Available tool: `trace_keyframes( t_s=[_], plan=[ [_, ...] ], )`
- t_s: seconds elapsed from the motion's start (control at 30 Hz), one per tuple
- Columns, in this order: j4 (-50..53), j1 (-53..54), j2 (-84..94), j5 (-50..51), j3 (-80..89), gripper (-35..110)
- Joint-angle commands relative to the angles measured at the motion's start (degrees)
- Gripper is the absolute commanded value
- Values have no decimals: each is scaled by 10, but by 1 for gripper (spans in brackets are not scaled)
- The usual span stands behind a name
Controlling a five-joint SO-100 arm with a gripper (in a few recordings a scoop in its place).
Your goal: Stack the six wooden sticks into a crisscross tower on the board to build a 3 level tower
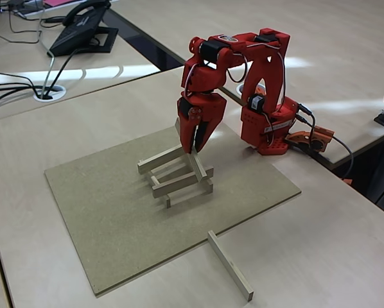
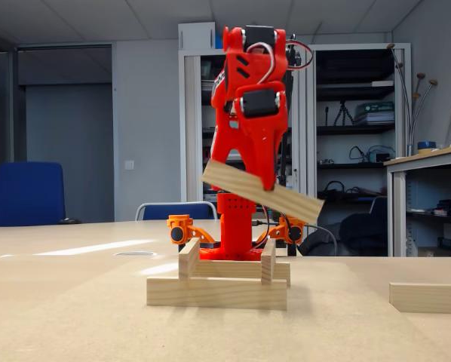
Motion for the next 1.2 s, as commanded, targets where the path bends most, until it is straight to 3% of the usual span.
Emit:
trace_keyframes(
  t_s=[0.0,0.7,1.17],
  plan=[
    [4,-15,42,18,11,0],
    [-59,53,54,-68,145,0],
    [-83,54,44,-36,176,0]
  ],
)
